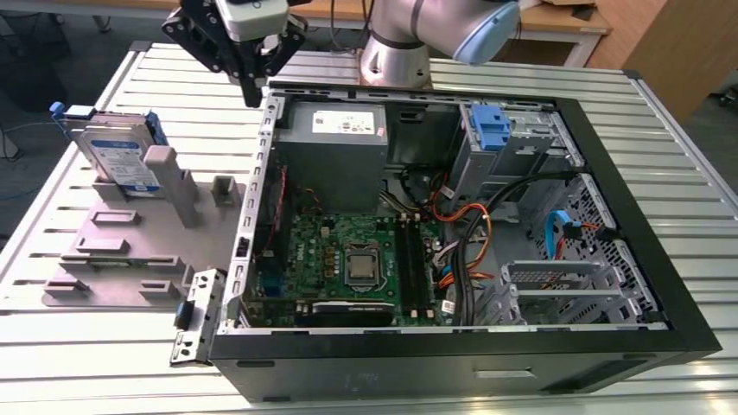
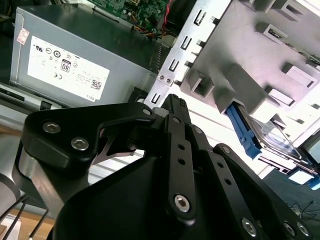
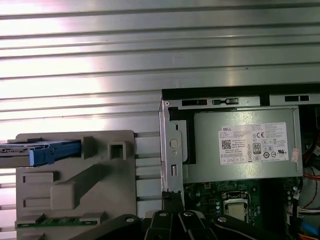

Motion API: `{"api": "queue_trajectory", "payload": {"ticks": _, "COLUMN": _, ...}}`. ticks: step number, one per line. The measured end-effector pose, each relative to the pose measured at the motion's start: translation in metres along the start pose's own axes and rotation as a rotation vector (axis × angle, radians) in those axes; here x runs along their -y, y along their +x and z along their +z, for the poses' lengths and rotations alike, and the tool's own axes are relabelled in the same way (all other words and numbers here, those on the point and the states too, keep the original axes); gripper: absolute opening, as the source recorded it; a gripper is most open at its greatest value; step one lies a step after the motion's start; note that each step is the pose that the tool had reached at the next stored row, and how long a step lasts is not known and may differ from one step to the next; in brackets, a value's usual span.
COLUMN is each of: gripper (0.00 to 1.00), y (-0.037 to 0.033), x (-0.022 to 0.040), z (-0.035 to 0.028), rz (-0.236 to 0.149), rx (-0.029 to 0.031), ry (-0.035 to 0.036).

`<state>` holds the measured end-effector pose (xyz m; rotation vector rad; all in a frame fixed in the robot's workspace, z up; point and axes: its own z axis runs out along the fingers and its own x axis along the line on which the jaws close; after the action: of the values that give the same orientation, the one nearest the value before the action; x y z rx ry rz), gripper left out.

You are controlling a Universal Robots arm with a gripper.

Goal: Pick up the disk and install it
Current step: 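Reach for the disk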

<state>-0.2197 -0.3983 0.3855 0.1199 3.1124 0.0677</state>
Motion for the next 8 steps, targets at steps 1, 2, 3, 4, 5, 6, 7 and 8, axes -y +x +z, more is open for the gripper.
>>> {"api": "queue_trajectory", "payload": {"ticks": 1, "gripper": 0.11, "y": 0.0014, "x": 0.0001, "z": 0.0001, "rz": 0.000, "rx": 0.0000, "ry": 0.0000}}
{"api": "queue_trajectory", "payload": {"ticks": 2, "gripper": 0.11, "y": 0.0026, "x": 0.0002, "z": 0.0002, "rz": 0.000, "rx": 0.0000, "ry": -0.0001}}
{"api": "queue_trajectory", "payload": {"ticks": 3, "gripper": 0.11, "y": 0.0039, "x": 0.0003, "z": 0.0003, "rz": 0.000, "rx": 0.0001, "ry": -0.0002}}
{"api": "queue_trajectory", "payload": {"ticks": 4, "gripper": 0.11, "y": 0.0052, "x": 0.0004, "z": 0.0004, "rz": 0.000, "rx": 0.0000, "ry": -0.0001}}
{"api": "queue_trajectory", "payload": {"ticks": 5, "gripper": 0.11, "y": 0.0065, "x": 0.0005, "z": 0.0006, "rz": 0.000, "rx": 0.0001, "ry": -0.0002}}
{"api": "queue_trajectory", "payload": {"ticks": 6, "gripper": 0.11, "y": 0.0078, "x": 0.0005, "z": 0.0006, "rz": 0.000, "rx": -0.0001, "ry": -0.0001}}
{"api": "queue_trajectory", "payload": {"ticks": 7, "gripper": 0.11, "y": 0.0091, "x": 0.0006, "z": 0.0008, "rz": 0.000, "rx": 0.0000, "ry": -0.0002}}
{"api": "queue_trajectory", "payload": {"ticks": 8, "gripper": 0.11, "y": 0.0100, "x": 0.0007, "z": 0.0009, "rz": 0.000, "rx": 0.0000, "ry": -0.0002}}
